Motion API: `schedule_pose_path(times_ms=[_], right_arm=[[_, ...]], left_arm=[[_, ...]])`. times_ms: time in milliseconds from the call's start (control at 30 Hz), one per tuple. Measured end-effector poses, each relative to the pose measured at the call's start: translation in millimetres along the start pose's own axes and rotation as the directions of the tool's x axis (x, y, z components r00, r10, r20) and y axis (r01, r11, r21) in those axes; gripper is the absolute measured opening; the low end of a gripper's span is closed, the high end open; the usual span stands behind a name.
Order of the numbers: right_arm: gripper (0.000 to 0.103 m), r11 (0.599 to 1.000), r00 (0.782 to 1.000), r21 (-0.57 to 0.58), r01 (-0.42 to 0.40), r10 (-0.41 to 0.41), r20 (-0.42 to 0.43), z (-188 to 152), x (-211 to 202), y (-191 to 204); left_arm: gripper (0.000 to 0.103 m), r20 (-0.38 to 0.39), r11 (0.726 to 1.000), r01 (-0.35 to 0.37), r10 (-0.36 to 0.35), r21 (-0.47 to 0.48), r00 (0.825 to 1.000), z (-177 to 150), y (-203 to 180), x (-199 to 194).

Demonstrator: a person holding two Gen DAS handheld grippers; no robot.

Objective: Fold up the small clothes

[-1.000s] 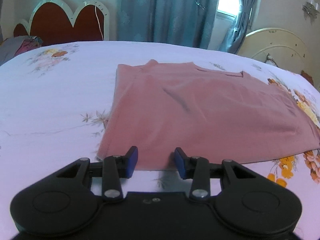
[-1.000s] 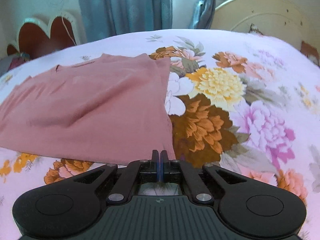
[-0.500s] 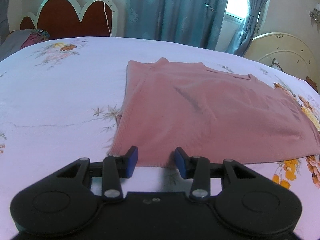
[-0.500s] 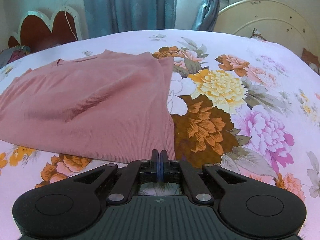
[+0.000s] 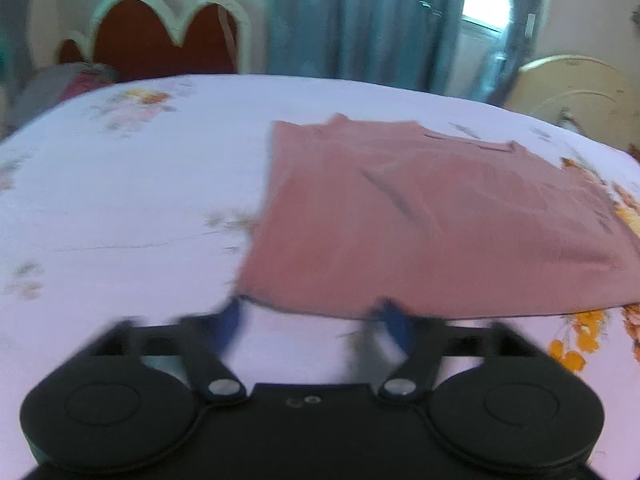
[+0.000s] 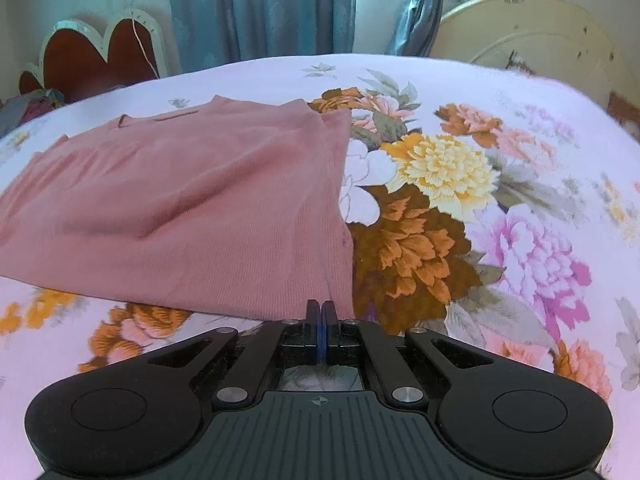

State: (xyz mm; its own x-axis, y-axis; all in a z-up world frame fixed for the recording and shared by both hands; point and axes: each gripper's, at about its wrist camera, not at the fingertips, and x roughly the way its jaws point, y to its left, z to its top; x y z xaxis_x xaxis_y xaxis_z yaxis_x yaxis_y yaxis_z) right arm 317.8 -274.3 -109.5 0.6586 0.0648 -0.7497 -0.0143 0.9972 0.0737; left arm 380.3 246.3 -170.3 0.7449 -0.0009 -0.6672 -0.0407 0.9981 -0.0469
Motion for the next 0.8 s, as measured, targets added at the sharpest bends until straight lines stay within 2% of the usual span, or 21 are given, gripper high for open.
schedule_pose_path(times_ms=[33, 67, 100, 133, 167, 200, 233, 267, 300, 333, 433, 500, 633, 800], right_arm=[[0.002, 1.0, 1.0, 0.015, 0.003, -0.003, 0.0, -1, -5, -1], [0.028, 1.0, 1.0, 0.024, 0.011, -0.011, 0.005, -3, -12, -1], [0.056, 1.0, 1.0, 0.028, 0.005, -0.005, 0.022, -7, -20, -1], [0.057, 0.999, 0.998, 0.029, -0.017, 0.015, 0.064, -12, -31, 0], [0.057, 0.999, 0.995, 0.025, -0.039, 0.036, 0.097, -17, -39, 1], [0.056, 0.999, 0.994, 0.021, -0.045, 0.043, 0.097, -19, -44, 4], [0.048, 0.998, 0.993, 0.022, -0.056, 0.054, 0.103, -22, -48, 7], [0.019, 0.996, 0.989, 0.021, -0.088, 0.085, 0.117, -24, -52, 10], [0.004, 0.993, 0.988, 0.024, -0.116, 0.113, 0.108, -23, -53, 14], [0.003, 0.991, 0.988, 0.027, -0.129, 0.126, 0.093, -22, -54, 20], [0.003, 0.984, 0.979, 0.019, -0.178, 0.176, 0.1, -16, -55, 39], [0.003, 0.977, 0.974, 0.02, -0.212, 0.21, 0.087, -7, -51, 55], [0.003, 0.968, 0.965, 0.006, -0.251, 0.249, 0.081, 18, -32, 91], [0.004, 0.961, 0.959, 0.013, -0.277, 0.275, 0.059, 56, 9, 134]], left_arm=[[0.097, 0.03, 1.0, -0.004, 0.004, -0.019, 1.0, -4, 1, -10], [0.094, 0.043, 0.999, 0.021, -0.019, -0.049, 0.999, -8, 2, -18], [0.087, 0.044, 0.995, 0.061, -0.057, -0.084, 0.997, -11, 4, -24], [0.077, 0.046, 0.984, 0.113, -0.107, -0.135, 0.993, -15, 6, -30], [0.072, 0.051, 0.965, 0.169, -0.162, -0.199, 0.985, -19, 9, -33], [0.072, 0.056, 0.941, 0.211, -0.204, -0.263, 0.977, -23, 12, -34], [0.071, 0.058, 0.907, 0.246, -0.241, -0.342, 0.969, -28, 14, -32], [0.069, 0.06, 0.863, 0.275, -0.276, -0.425, 0.959, -33, 18, -27], [0.068, 0.061, 0.821, 0.291, -0.301, -0.492, 0.952, -38, 20, -22], [0.068, 0.075, 0.773, 0.301, -0.314, -0.558, 0.946, -44, 22, -16], [0.068, 0.149, 0.698, 0.328, -0.306, -0.636, 0.94, -48, 25, -4], [0.068, 0.182, 0.678, 0.335, -0.289, -0.655, 0.94, -44, 26, 6], [0.063, 0.212, 0.659, 0.33, -0.254, -0.676, 0.944, -25, 33, 30], [0.049, 0.243, 0.622, 0.34, -0.238, -0.705, 0.94, -11, 43, 54]])
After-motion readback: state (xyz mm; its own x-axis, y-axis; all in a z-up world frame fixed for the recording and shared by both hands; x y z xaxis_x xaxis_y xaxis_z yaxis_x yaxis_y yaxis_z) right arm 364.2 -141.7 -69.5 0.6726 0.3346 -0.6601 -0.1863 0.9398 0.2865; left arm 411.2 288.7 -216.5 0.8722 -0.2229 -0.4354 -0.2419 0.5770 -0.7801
